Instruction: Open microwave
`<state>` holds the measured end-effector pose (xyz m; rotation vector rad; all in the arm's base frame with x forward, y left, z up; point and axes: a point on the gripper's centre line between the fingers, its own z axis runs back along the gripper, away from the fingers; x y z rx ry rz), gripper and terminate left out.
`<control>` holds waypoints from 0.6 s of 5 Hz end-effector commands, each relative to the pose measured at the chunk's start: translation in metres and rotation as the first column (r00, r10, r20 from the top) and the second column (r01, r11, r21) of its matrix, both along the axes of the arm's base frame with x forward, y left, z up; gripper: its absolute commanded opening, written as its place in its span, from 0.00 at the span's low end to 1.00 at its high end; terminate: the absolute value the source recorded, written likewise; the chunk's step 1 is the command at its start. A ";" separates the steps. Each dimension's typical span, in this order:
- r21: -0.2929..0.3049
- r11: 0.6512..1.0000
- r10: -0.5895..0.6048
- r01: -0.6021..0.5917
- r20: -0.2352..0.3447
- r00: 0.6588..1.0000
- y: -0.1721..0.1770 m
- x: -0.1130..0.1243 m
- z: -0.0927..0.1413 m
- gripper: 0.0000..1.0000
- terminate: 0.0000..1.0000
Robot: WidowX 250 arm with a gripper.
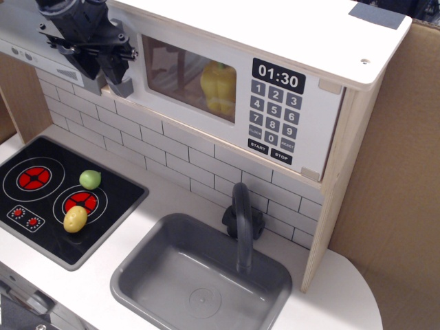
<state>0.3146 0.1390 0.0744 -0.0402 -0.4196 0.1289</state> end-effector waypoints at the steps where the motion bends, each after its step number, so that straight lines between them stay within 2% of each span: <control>1: 0.031 0.998 -0.053 0.052 0.041 0.998 0.000 0.002 0.009 0.00 0.00; 3: 0.040 0.994 -0.099 0.098 0.027 0.995 -0.006 -0.027 0.007 0.00 0.00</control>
